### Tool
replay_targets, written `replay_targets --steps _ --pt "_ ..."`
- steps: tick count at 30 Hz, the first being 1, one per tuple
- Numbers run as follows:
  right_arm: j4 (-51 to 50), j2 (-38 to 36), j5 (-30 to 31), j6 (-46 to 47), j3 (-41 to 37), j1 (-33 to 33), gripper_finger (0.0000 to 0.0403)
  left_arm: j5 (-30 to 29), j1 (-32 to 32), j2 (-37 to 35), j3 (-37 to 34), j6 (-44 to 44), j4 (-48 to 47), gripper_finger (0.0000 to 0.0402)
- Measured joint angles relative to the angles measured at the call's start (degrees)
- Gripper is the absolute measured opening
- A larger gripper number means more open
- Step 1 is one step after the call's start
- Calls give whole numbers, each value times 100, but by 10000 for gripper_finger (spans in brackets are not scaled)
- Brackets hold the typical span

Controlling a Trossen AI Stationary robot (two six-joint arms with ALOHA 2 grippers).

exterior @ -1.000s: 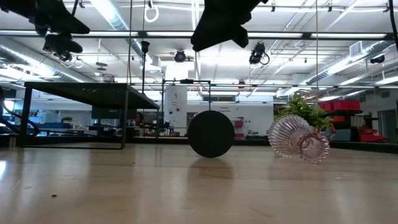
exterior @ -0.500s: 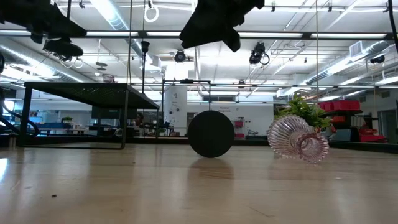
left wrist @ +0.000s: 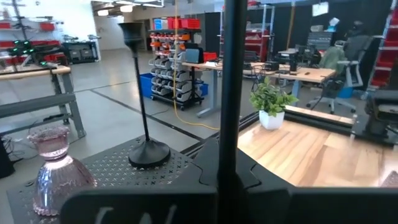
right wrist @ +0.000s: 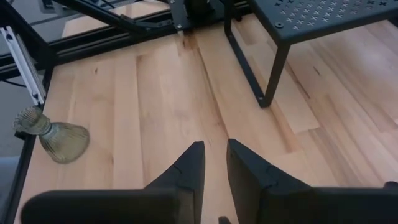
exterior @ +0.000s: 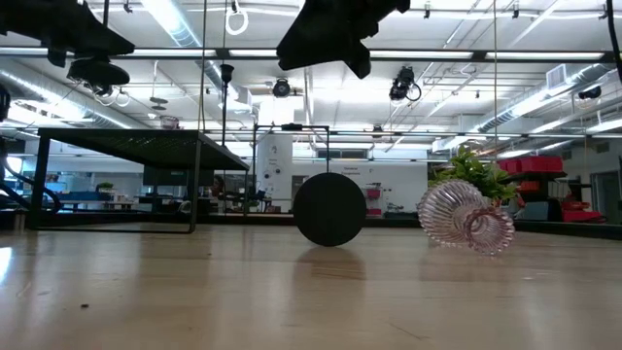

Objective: Pick & Place candle stick holders
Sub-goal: Align the right black candle holder with the other black candle holder on the shelf

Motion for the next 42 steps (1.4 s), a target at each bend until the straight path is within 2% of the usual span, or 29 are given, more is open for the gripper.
replay_targets --steps 5,13,23,26,34,40,42 --pt "-10 0 1 0 0 0 68 0 480 2 0 -120 177 0" --pt "-12 0 7 -41 0 0 68 -7 2069 31 0 -421 366 0" --pt "-16 0 14 -321 0 -49 68 -15 2863 131 2 -476 363 0" --pt "-14 0 11 -401 0 -48 68 92 2651 151 2 2 261 0" --pt "-3 0 5 -501 0 -76 68 1 1279 65 4 263 143 0" --pt "-6 0 3 -500 0 -76 68 15 836 13 -33 267 67 0" --pt "-1 0 3 -498 0 -76 68 3 782 2 -30 32 64 0"
